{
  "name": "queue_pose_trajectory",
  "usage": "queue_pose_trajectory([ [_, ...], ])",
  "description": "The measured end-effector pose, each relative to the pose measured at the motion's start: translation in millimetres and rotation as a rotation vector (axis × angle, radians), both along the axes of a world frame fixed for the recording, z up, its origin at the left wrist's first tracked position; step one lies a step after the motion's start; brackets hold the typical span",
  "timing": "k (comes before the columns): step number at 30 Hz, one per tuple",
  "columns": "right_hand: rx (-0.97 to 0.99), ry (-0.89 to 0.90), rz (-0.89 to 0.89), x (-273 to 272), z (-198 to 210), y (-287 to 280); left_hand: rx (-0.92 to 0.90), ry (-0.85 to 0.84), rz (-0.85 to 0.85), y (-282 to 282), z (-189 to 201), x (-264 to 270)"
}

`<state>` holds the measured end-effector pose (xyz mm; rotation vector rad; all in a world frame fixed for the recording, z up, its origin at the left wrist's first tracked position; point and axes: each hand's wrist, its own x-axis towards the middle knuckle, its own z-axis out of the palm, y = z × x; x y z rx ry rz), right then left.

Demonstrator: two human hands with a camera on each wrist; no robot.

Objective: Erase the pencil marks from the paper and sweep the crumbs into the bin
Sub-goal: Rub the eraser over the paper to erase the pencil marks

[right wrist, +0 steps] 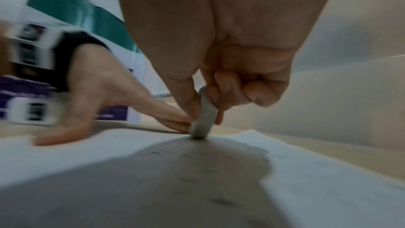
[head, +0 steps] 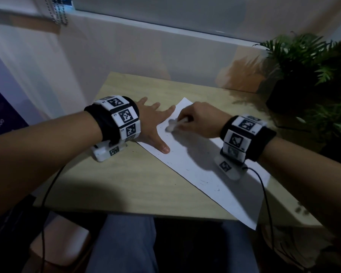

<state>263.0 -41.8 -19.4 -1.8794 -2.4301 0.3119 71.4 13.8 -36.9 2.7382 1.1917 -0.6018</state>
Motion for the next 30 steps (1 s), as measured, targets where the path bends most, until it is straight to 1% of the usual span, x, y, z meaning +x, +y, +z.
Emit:
queue_pose_trajectory([
  [2,0.046,-0.027,-0.117,11.0,0.5,13.1,0.001,-0.009,0.008,1.5,-1.7,-0.4],
  [3,0.068,-0.045,-0.147,10.4,-0.9,13.6,0.003,-0.008,0.005,2.9,-2.8,-0.8],
  [5,0.077,-0.072,-0.093,-0.8,-4.3,5.9,-0.006,-0.007,-0.001,6.0,-5.5,-1.5],
  [7,0.002,-0.022,0.012,-10.5,-2.1,-3.3,-0.013,-0.006,0.001,6.8,-6.8,-1.4],
  [9,-0.059,-0.001,0.028,-6.6,3.7,0.2,-0.008,-0.001,-0.002,7.3,-7.2,-0.7],
  [13,0.058,-0.075,-0.155,5.2,1.8,15.9,-0.007,0.004,0.014,10.8,-9.1,-1.2],
  [14,0.08,-0.085,-0.152,0.3,-1.8,12.3,-0.009,0.005,0.002,11.5,-9.7,-1.4],
  [15,0.083,-0.081,-0.109,-5.8,-5.1,7.1,-0.015,0.003,-0.007,11.7,-9.8,-1.2],
  [17,0.01,-0.025,0.016,-15.7,-5.9,-4.6,-0.031,-0.01,-0.012,12.2,-10.1,-0.6],
  [19,-0.065,0.011,0.038,-12.8,-0.5,-3.4,-0.027,-0.011,0.0,11.7,-9.8,-0.4],
  [21,-0.048,-0.028,-0.06,1.3,2.8,9.7,-0.013,0.009,0.013,7.0,-5.8,-0.3],
  [23,0.029,-0.066,-0.197,10.3,0.8,17.9,-0.014,0.018,0.028,-1.4,1.7,-0.5],
  [24,0.06,-0.089,-0.214,8.5,-2.1,16.3,-0.01,0.02,0.033,-5.0,5.4,-0.4],
  [26,0.08,-0.103,-0.145,-2.1,-7.8,5.1,-0.008,0.019,0.019,-6.2,7.4,0.1],
  [28,0.017,-0.057,-0.019,-10.4,-6.4,-8.2,-0.022,0.016,0.005,-3.2,4.3,-0.5],
  [29,-0.026,-0.034,0.015,-9.9,-3.4,-10.2,-0.029,0.011,0.005,-1.3,2.6,-1.2],
  [30,-0.048,-0.017,0.004,-5.8,-0.2,-7.4,-0.034,0.011,0.006,0.3,1.9,-1.9],
])
